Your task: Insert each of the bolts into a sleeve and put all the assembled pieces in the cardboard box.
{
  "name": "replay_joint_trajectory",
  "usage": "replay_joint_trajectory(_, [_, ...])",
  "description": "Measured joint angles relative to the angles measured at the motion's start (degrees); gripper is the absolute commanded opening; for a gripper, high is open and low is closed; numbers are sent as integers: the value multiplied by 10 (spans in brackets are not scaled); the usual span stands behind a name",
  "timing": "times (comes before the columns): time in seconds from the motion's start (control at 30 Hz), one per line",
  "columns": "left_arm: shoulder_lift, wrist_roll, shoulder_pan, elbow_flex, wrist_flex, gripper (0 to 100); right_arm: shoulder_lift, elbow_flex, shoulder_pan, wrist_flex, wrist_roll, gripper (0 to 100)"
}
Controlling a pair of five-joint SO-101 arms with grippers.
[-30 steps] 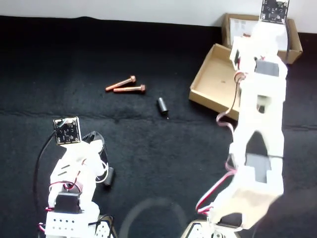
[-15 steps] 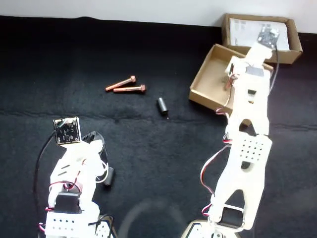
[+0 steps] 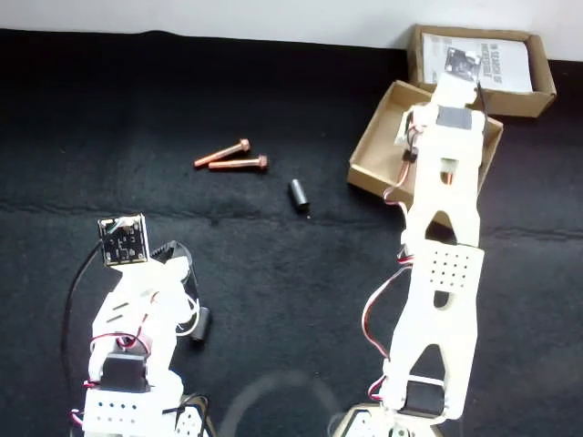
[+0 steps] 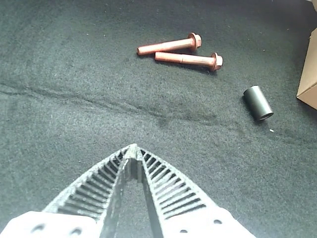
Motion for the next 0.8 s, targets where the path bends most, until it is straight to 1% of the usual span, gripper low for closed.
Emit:
replay_joint_trajectory(0.1, [0,0,0,0,0,20,-2,-51,-7,76,0,270])
replay_joint_trajectory(0.23, [0,0,0,0,0,20,-2,-127,-15,166,0,264])
replay_joint_trajectory(0.3, [0,0,0,0,0,20,-2,-176,-20,210,0,233])
replay_joint_trajectory(0.37, [0,0,0,0,0,20,-3,-220,-27,223,-2,182])
replay_joint_trajectory(0.47, [0,0,-4,0,1,20,-4,-242,-35,230,-40,125])
replay_joint_trajectory(0.57, [0,0,-27,0,1,20,-5,-243,-60,231,-49,122])
replay_joint_trajectory(0.67, [0,0,-55,0,1,20,-40,-241,-100,231,-49,122])
replay_joint_trajectory(0.8, [0,0,-69,0,1,20,-131,-165,-168,231,-49,123])
